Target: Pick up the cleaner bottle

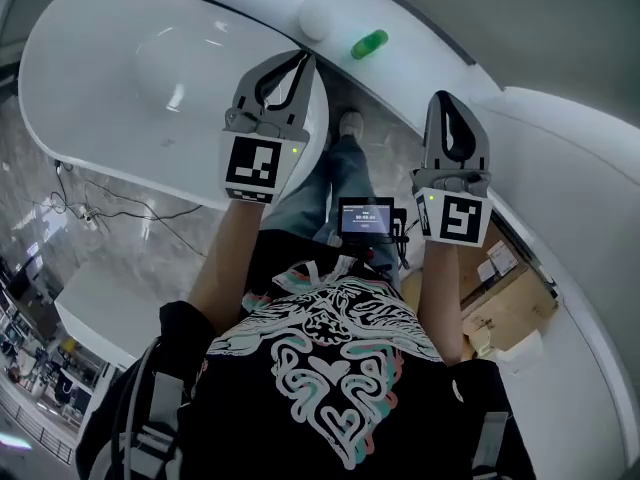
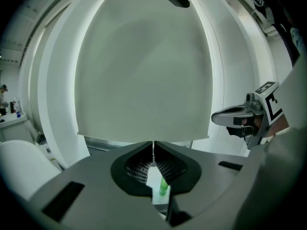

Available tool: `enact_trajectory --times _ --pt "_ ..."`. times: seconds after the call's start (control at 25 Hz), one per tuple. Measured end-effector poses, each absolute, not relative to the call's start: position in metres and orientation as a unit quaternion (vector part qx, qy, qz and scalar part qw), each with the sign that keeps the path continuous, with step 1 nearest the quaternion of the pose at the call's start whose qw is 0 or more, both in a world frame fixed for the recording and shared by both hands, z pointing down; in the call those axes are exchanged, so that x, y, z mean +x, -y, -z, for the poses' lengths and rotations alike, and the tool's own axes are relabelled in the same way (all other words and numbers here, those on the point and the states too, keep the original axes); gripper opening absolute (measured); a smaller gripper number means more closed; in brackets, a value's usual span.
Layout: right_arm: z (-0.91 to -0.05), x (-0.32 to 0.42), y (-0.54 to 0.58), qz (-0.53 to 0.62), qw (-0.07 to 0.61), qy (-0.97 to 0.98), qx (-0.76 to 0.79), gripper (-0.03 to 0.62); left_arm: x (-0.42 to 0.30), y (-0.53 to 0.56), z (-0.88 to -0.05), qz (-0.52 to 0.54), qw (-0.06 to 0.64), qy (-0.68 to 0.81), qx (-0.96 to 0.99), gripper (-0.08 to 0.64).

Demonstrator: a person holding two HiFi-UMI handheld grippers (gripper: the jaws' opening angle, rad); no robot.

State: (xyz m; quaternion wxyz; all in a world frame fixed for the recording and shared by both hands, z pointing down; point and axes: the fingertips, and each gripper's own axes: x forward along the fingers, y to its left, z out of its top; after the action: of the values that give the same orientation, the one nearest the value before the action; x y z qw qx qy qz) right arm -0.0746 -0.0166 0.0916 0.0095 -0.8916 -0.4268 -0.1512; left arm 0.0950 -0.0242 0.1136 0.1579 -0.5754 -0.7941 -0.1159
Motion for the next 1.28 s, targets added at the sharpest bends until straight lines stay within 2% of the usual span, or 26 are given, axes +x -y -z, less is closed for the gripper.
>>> enact_trajectory --times 0.6,0.92,1.28 --pt "-0.218 -0.036 0.012 0.187 0.043 0.373 -0.908 0.028 0.115 0.019 -0.226 0.149 0.17 0.781 -0.583 0.025" --pt "-0.258 -0.034 0.011 0.189 0.058 0.356 -0.914 0.029 0.11 0.026 -0.258 0.154 0.183 0.775 -0.585 0.025" --pt "-0.3 -0.031 0.001 0.196 0.064 0.357 -0.911 0.028 0.108 0.025 -0.292 0.141 0.163 0.778 -0.59 0.025"
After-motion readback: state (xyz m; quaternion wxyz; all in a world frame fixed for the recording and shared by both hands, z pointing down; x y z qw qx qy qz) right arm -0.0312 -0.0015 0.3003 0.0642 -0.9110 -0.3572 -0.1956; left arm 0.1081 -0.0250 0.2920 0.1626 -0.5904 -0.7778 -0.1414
